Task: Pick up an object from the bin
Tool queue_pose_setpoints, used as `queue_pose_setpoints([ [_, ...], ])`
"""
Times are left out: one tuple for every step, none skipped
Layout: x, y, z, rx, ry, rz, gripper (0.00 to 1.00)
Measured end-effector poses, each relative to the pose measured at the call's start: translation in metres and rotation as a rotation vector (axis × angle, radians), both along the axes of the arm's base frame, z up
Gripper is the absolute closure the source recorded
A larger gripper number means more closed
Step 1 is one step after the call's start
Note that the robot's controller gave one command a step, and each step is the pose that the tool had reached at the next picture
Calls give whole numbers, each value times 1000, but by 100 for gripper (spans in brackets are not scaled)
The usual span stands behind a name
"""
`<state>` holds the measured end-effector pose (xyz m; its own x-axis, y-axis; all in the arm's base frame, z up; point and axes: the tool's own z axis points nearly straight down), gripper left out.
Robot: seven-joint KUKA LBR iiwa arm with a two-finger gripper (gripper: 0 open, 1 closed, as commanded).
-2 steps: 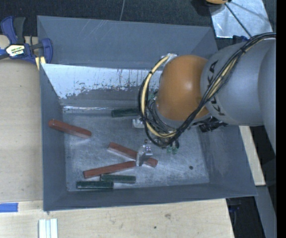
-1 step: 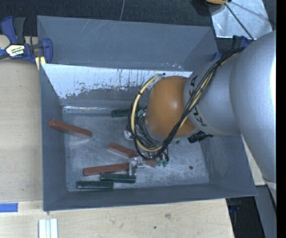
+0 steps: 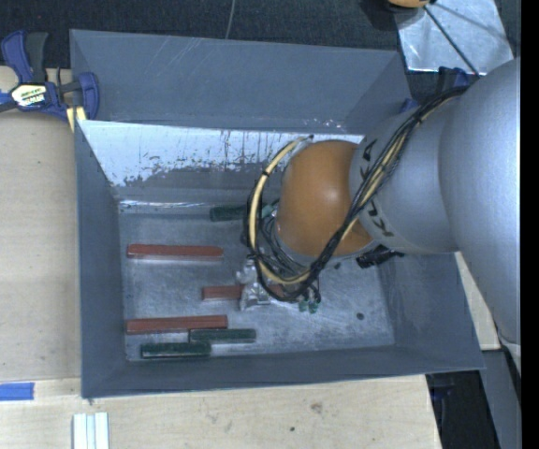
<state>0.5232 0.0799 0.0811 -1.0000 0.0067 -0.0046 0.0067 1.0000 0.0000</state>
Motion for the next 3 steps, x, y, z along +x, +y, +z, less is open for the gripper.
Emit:
queue_pose_setpoints([
  [0,0,0,0,0,0,100],
  [-2,0,5,-1,6,0,100],
  [-1,0,21,0,6,0,100],
])
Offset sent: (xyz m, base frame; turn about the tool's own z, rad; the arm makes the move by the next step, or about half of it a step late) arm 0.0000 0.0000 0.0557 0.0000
